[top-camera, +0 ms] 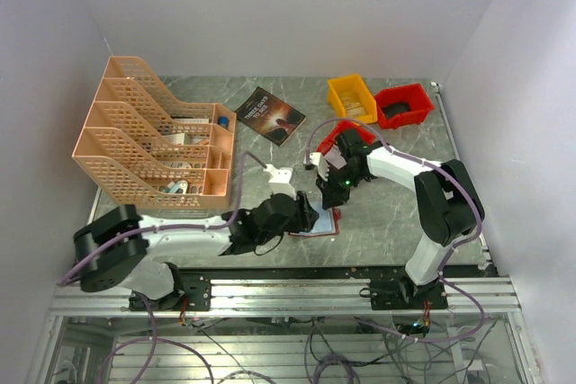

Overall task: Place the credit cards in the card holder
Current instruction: Open the card holder at the center of the board.

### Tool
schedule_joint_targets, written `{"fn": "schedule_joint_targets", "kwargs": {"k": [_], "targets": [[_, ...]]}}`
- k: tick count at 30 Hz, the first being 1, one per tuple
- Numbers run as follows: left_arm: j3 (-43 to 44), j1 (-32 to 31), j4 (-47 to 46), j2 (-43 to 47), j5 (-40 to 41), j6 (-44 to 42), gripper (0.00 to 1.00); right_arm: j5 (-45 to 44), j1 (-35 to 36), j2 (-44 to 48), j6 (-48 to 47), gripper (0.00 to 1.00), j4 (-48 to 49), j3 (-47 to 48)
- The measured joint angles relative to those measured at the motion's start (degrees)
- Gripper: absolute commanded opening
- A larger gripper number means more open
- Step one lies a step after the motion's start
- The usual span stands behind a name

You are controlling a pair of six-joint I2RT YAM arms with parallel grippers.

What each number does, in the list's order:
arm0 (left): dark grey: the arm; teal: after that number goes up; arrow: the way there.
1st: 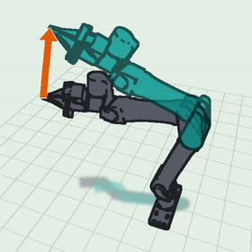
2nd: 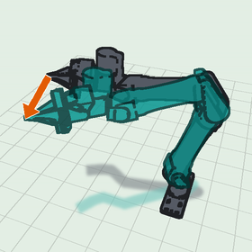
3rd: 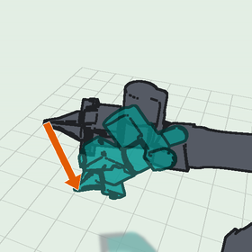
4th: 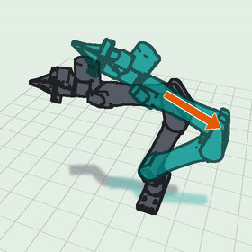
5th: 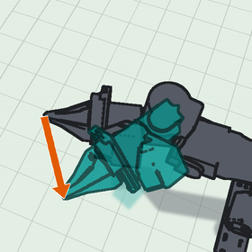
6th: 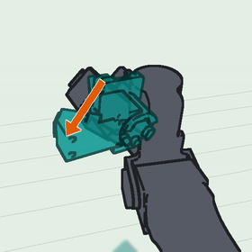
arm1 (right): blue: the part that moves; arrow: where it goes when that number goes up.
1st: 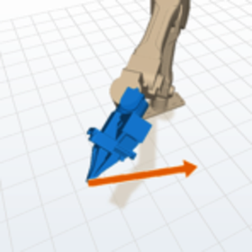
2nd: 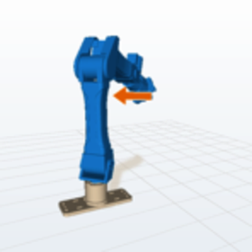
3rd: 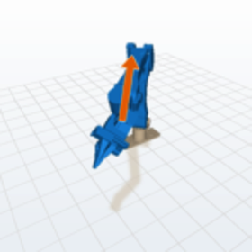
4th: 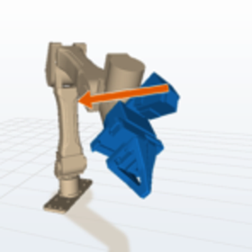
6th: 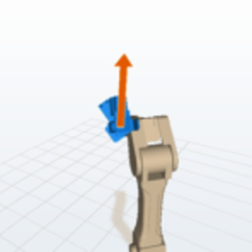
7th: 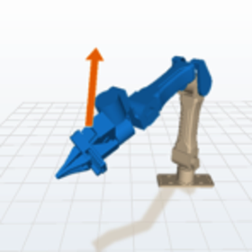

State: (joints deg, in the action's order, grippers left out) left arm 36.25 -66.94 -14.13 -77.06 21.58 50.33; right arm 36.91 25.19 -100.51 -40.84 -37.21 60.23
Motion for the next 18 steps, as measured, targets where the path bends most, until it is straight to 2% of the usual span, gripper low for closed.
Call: {"fn": "schedule_joint_targets", "kwargs": {"k": [6,18], "targets": [[6.56,-1.05,1.2,-10.82,-1.68,-2.01,0.71,2.1,0.0,-0.96,1.27,0.12,-0.02,0.83],[15.67,-3.76,11.39,-18.97,5.03,-0.83,0.72,5.18,-1.29,-1.2,1.86,0.16,-0.85,2.45]]}}
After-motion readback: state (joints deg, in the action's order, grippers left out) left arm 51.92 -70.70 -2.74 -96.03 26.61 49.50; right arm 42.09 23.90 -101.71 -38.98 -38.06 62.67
